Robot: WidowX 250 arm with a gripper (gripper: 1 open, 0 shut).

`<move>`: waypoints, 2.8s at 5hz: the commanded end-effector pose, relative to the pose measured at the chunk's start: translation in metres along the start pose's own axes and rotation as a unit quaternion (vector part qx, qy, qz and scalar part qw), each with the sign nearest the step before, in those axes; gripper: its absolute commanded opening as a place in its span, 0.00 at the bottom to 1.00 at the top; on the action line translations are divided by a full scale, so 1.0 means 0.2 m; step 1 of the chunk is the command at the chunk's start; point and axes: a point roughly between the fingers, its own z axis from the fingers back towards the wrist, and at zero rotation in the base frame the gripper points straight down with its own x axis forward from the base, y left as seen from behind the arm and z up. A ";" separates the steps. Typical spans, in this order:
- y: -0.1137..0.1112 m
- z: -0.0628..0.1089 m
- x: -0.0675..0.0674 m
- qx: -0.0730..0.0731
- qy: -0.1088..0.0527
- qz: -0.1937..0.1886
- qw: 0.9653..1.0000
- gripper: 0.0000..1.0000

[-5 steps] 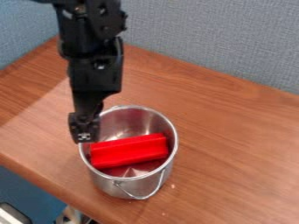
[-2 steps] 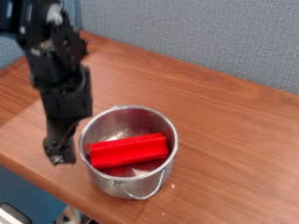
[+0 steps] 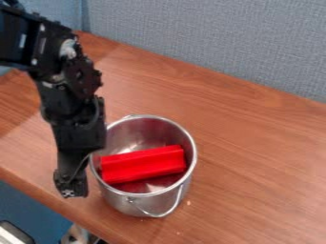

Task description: Put the red object in the metal pot

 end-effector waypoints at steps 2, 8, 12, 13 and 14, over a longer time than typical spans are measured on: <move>0.01 0.00 0.07 0.011 -0.020 -0.086 0.996 1.00; 0.07 -0.11 0.25 0.002 -0.021 -0.037 0.999 1.00; 0.08 -0.09 0.23 -0.009 -0.043 -0.077 0.996 1.00; 0.08 -0.12 0.22 -0.009 -0.047 -0.096 0.994 1.00; 0.04 -0.11 0.27 -0.009 -0.052 -0.098 0.994 1.00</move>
